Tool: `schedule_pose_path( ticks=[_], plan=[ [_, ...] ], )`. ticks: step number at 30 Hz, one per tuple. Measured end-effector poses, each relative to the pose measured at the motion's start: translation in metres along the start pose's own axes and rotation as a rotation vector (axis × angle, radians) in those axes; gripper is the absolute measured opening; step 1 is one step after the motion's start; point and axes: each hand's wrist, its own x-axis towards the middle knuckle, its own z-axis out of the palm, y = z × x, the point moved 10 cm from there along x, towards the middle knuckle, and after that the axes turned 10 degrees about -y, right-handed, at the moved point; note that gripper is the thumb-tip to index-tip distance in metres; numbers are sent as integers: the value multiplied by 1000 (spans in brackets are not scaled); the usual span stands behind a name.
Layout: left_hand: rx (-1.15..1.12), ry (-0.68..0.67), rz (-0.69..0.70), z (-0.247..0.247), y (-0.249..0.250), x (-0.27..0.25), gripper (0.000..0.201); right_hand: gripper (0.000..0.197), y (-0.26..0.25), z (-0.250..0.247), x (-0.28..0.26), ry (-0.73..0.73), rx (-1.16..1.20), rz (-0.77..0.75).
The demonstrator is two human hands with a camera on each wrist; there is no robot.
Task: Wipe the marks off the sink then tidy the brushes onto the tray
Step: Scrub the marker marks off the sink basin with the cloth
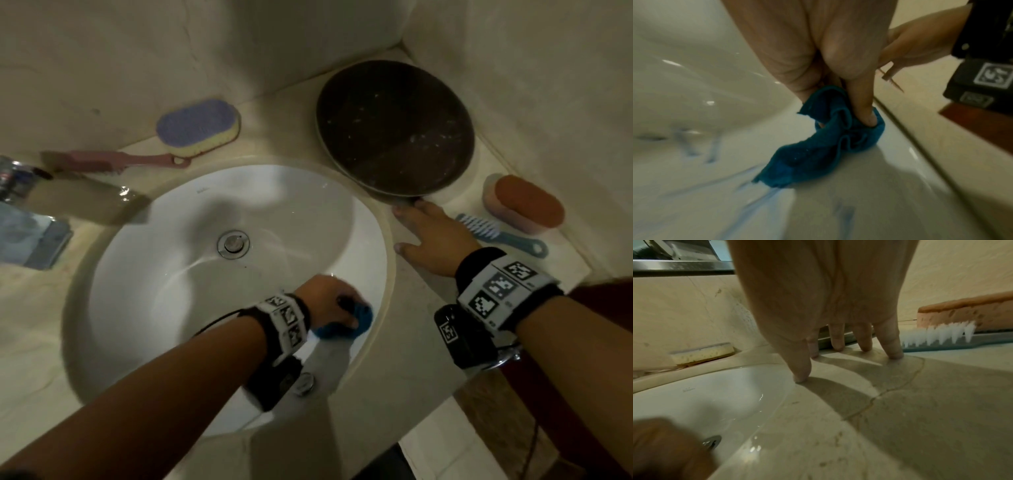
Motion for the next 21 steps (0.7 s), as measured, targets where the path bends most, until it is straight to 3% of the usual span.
schedule_pose_path(
  ticks=[2, 4, 11, 13, 17, 21],
  plan=[
    [-12, 91, 47, -18, 20, 8, 42, 73, 4, 2, 4, -5, -11, 6],
    [8, 96, 53, -22, 26, 10, 43, 73, 7, 4, 7, -16, -22, 15],
    [162, -218, -157, 27, -12, -34, 44, 71, 0, -1, -1, -32, -19, 14],
    [75, -130, -175, 12, -15, -45, 40, 72, -3, -3, -4, -50, -33, 12],
    [-281, 256, -203, -51, -25, -81, 32, 74, -6, -3, -10, -150, -80, 25],
    [-495, 526, -194, -80, -31, -121, 38, 47, -47, -18, -27, -193, -37, -140]
  ],
)
